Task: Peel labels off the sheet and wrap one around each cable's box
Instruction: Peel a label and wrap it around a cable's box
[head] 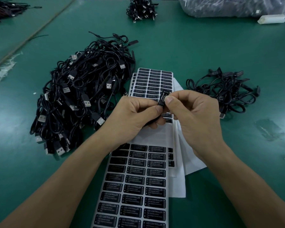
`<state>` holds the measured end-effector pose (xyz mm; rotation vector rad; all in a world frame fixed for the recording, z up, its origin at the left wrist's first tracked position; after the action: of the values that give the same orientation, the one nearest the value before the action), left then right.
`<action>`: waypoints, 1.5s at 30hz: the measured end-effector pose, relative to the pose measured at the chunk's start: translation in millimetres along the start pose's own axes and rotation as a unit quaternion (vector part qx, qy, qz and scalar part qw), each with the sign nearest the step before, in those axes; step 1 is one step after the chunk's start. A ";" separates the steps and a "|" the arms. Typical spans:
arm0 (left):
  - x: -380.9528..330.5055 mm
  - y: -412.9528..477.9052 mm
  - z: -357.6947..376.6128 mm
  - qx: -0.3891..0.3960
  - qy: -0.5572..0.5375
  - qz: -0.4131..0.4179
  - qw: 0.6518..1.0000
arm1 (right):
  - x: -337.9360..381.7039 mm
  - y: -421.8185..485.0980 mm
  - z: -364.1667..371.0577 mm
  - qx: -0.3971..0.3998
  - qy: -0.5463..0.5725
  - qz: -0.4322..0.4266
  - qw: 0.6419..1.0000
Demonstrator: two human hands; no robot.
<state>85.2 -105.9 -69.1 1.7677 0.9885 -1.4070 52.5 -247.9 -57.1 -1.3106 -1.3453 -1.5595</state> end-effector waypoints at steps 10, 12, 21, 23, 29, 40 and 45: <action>-1.6 0.3 -1.1 -0.004 -0.003 0.010 1.000 | 1.3 -0.1 1.1 -0.002 0.002 0.003 1.000; -1.3 1.0 -1.2 -0.010 -0.008 0.011 1.000 | 1.9 -0.2 1.3 -0.004 0.008 0.005 1.000; 0.3 2.0 -0.7 -0.027 -0.006 0.017 0.999 | 9.5 -6.7 -0.6 -0.044 -0.044 -0.037 0.997; 1.3 2.5 -1.3 -0.028 -0.004 0.018 0.999 | 9.0 -6.8 -1.1 -0.047 -0.046 -0.038 0.997; 4.1 3.3 -3.2 -0.031 0.000 0.022 0.999 | 6.8 -6.5 -3.7 -0.064 -0.043 -0.033 0.997; 0.7 0.9 -0.1 -0.012 0.020 0.028 0.999 | -3.6 -2.6 -1.3 -0.016 0.000 -0.001 1.000; -1.9 0.4 0.1 -0.036 0.055 0.047 0.997 | 3.7 -1.2 -1.7 -0.006 0.011 -0.032 0.999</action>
<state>85.3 -106.4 -67.3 1.8307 0.9874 -1.2130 50.1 -248.9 -53.8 -1.2646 -1.3783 -1.6235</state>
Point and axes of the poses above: each hand's wrist, its own y-axis towards the middle knuckle, its own z-axis out of the palm, x = y × z, the point moved 6 cm from there along y, towards the middle knuckle, and after that the axes turned 5 degrees about y, right-handed, at the moved point
